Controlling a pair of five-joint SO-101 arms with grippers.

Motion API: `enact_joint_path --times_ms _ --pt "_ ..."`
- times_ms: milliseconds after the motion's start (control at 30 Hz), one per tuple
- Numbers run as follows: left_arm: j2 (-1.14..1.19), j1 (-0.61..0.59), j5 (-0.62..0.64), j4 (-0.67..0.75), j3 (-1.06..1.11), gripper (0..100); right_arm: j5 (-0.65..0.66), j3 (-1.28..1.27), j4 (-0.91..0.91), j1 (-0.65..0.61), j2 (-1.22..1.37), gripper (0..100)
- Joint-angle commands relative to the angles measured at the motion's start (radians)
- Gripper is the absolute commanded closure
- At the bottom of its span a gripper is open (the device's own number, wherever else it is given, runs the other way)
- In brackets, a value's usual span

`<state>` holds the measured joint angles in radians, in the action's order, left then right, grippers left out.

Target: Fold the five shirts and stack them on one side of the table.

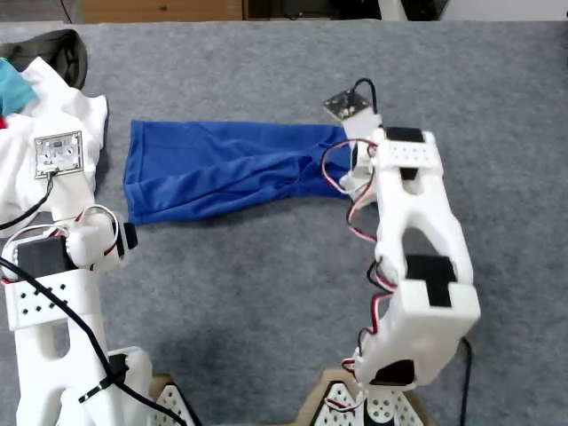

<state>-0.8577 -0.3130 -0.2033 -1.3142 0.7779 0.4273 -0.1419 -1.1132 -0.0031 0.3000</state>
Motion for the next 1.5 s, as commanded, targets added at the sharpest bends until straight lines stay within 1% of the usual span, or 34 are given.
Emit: enact_joint_path --times_ms 0,33,200,333,567,667,800,1000,1067,1200,1267,1433,1467 --pt "-0.012 -0.008 0.005 -0.005 -0.044 81 0.011 0.154 -0.057 0.013 0.051 92.7" --pt "-0.012 -0.008 0.005 -0.005 -0.044 81 0.012 0.185 -0.075 0.013 0.065 94.9" --pt "-0.012 -0.008 0.002 -0.005 -0.043 81 0.012 0.312 -0.167 0.027 0.097 94.4" --pt "-0.012 -0.008 0.002 -0.003 -0.043 81 0.014 0.400 -0.221 0.061 0.099 94.5" --pt "-0.012 -0.006 0.000 -0.002 -0.037 81 0.114 0.535 -0.391 0.087 0.096 95.9" --pt "-0.012 -0.002 0.000 0.003 -0.015 81 0.140 0.615 -0.397 0.097 0.102 96.0" --pt "-0.012 0.000 0.000 0.005 0.005 81 0.169 0.688 -0.341 0.094 0.148 96.1" --pt "-0.012 0.000 -0.020 0.005 -0.003 81 0.172 0.840 -0.321 0.094 0.338 96.0" --pt "-0.012 0.002 -0.041 0.005 -0.003 81 0.167 0.918 -0.324 0.093 0.407 95.9" --pt "-0.012 0.002 -0.041 0.006 -0.003 81 0.167 1.078 -0.339 0.093 0.527 95.7" --pt "-0.012 0.002 -0.041 0.029 0.002 81 0.167 1.162 -0.376 0.077 0.575 92.5" --pt "-0.012 0.000 -0.031 0.068 -0.003 81 0.172 1.362 -0.505 0.039 0.648 74.3" --pt "-0.012 0.000 -0.012 0.077 -0.003 81 0.170 1.402 -0.528 0.033 0.654 71.6"
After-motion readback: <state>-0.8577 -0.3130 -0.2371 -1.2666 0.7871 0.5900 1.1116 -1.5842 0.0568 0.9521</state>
